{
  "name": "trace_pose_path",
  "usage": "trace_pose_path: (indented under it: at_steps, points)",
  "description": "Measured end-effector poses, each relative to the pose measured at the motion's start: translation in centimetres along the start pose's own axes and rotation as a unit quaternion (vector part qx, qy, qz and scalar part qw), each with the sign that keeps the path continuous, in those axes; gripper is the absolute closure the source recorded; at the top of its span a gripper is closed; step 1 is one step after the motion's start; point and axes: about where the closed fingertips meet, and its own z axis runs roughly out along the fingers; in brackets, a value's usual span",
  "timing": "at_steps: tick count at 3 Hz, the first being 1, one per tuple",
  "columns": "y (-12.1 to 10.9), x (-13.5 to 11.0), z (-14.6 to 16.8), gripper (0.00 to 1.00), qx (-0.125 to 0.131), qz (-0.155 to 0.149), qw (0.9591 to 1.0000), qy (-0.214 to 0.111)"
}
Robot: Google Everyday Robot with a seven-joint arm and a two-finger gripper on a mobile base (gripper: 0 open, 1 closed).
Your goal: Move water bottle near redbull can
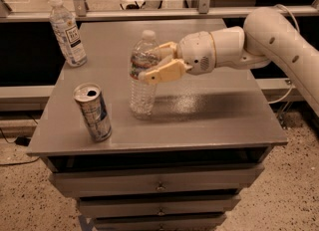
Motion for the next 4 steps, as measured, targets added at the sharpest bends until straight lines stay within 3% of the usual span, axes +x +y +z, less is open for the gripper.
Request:
trace_pose_path:
  at_steps: [2, 4]
  points:
    - [1.4, 0.4, 1.7, 1.0, -0.04, -0.01, 0.9991, 0.012]
    - [2.7, 0.2, 3.7, 1.0, -0.074, -0.047, 0.9962, 0.001]
